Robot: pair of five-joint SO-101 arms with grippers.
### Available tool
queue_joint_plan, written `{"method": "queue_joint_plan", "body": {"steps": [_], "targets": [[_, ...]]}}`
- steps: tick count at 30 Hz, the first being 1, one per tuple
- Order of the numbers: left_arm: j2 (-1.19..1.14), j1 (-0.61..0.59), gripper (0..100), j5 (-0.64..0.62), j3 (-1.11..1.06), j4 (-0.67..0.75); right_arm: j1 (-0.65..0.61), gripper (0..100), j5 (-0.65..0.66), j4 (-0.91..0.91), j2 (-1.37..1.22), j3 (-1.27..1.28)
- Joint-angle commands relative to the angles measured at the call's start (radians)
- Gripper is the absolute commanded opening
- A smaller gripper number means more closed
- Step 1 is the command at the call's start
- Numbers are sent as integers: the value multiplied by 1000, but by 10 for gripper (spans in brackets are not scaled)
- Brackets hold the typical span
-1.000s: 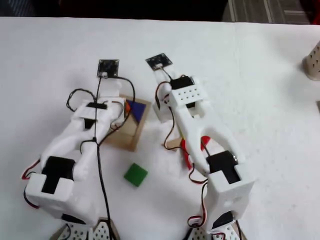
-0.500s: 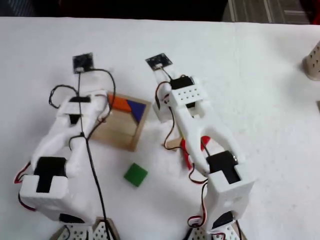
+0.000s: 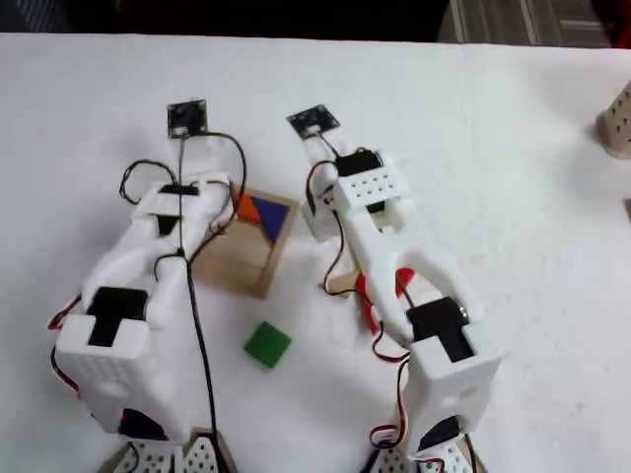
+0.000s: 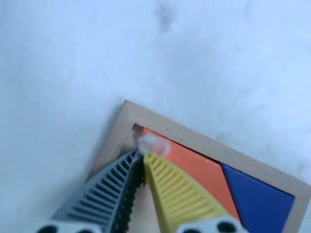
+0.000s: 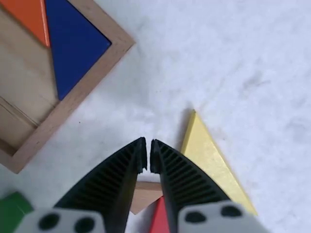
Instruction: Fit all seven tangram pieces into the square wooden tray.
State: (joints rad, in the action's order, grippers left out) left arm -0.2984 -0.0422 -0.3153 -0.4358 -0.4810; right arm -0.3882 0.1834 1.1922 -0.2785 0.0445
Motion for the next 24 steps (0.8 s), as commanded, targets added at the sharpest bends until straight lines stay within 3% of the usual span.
{"method": "queue_joint_plan", "body": {"steps": [1, 10, 16, 20, 24], "targets": [[13, 19, 24, 14, 55, -12, 5, 19, -9, -13, 67, -15], [131, -179, 24, 14, 2, -80, 7, 19, -9, -15, 71, -15], [229, -196, 30, 28, -106, -126, 4, 19, -8, -15, 67, -15], [229, -202, 132, 147, -107, -135, 4, 19, -8, -15, 67, -15], [228, -196, 247, 175, -104, -169, 4, 19, -8, -15, 67, -14]]}}
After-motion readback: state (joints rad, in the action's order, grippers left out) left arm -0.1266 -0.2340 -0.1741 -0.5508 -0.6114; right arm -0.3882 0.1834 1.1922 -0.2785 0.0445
